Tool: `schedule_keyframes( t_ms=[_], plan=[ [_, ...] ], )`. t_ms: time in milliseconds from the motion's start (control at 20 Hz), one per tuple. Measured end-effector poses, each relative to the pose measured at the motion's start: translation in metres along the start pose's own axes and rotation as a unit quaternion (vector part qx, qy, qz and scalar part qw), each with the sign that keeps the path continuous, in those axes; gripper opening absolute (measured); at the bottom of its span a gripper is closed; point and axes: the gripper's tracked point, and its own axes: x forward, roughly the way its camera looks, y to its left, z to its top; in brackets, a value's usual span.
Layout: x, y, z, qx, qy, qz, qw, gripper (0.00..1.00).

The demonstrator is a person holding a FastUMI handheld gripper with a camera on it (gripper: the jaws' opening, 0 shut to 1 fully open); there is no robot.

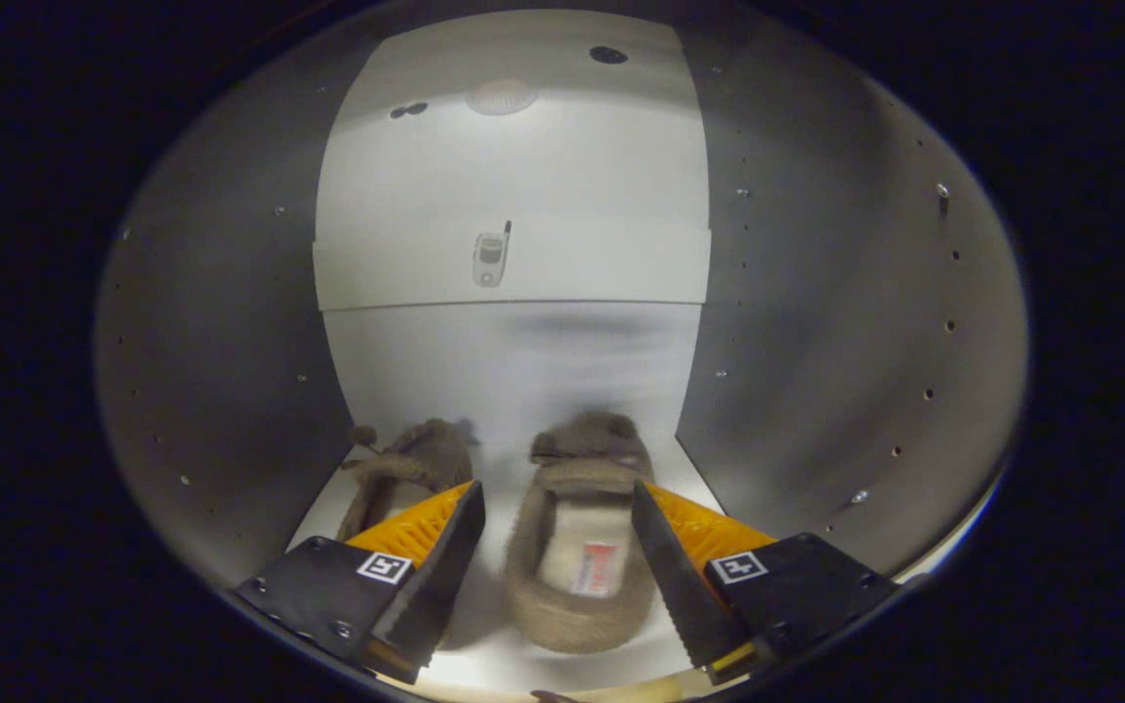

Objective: Open the shoe cabinet door, grab the shoes and put them into the shoe cabinet, then close the shoe cabinet door.

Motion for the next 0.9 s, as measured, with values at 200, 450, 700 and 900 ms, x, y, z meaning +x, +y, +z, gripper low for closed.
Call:
schedule_keyframes(
  t_ms=[200,450,700,900],
  plan=[
    [-0.012,-0.005,0.012,0.007,-0.016,0.001,1.000,0.95],
    [-0.048,-0.003,0.026,0.002,-0.042,0.002,0.999,0.95],
    [-0.121,0.005,0.040,-0.004,-0.077,0.003,0.997,0.95],
    [-0.198,0.013,0.039,0.003,-0.105,0.006,0.994,0.95]
  ],
)
